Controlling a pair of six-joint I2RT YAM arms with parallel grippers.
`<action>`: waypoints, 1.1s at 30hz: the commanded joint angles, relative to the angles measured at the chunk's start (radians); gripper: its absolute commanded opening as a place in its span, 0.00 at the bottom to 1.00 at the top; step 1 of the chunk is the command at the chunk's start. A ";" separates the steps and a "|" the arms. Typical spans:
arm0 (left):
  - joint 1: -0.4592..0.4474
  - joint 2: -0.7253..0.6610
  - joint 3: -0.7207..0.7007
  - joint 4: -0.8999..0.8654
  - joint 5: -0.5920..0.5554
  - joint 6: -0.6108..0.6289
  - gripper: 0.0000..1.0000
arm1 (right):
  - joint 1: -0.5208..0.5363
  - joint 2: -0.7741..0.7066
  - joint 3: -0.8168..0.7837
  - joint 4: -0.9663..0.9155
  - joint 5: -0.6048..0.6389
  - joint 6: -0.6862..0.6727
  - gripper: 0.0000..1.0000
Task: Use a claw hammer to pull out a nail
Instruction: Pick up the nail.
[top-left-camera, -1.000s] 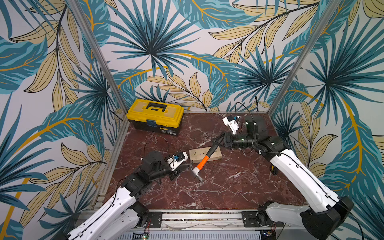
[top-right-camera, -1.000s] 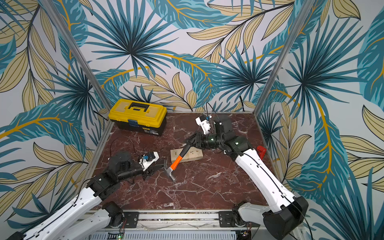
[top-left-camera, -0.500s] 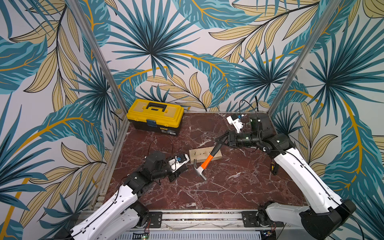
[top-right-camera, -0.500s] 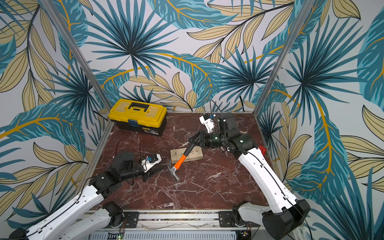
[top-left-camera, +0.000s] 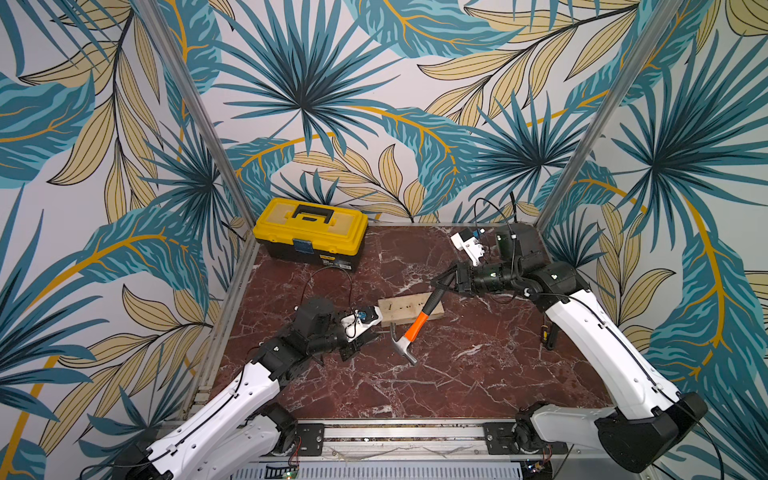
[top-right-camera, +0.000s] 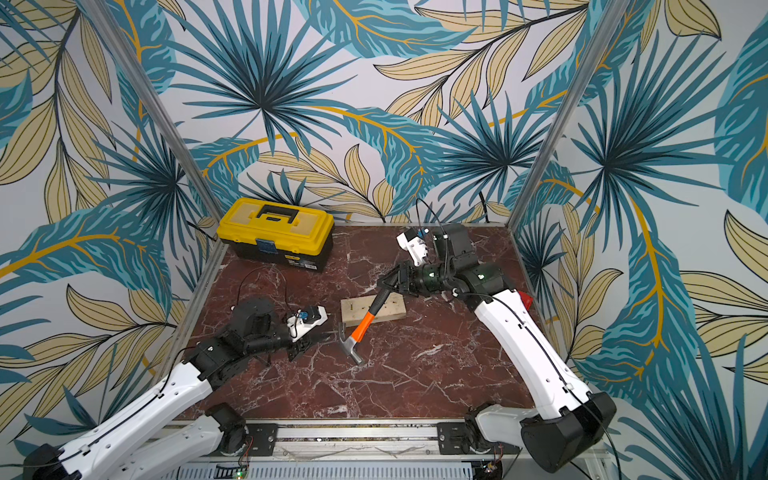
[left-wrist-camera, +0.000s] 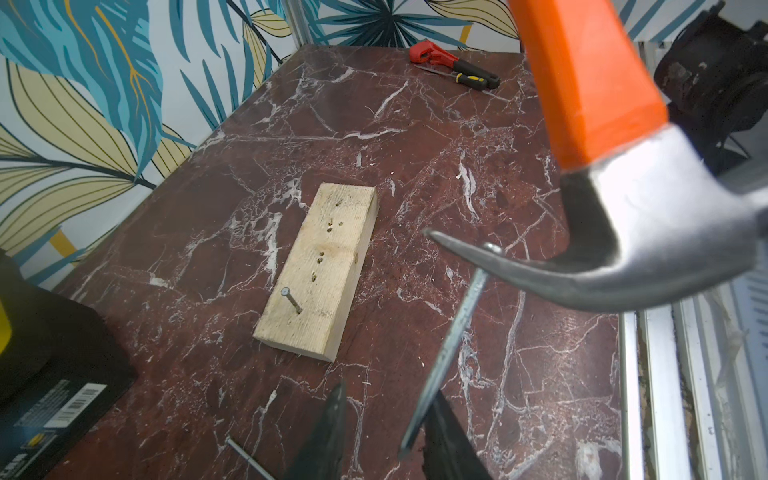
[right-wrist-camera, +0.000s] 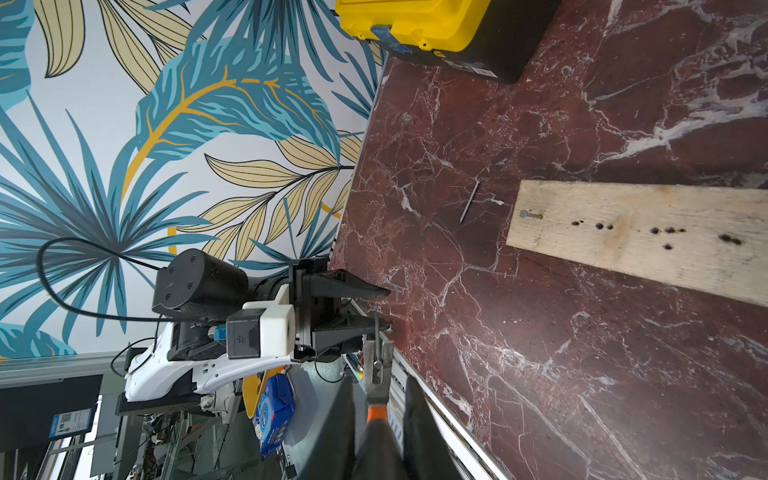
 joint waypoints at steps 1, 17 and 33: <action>-0.005 0.007 0.023 -0.006 0.040 0.013 0.26 | -0.007 0.000 0.041 0.034 -0.054 0.017 0.00; -0.008 0.049 0.053 -0.005 0.062 0.011 0.00 | -0.015 0.049 0.092 -0.022 0.020 -0.020 0.00; -0.010 0.144 0.129 0.007 0.002 -0.130 0.00 | -0.007 0.067 0.032 0.003 -0.017 -0.026 0.00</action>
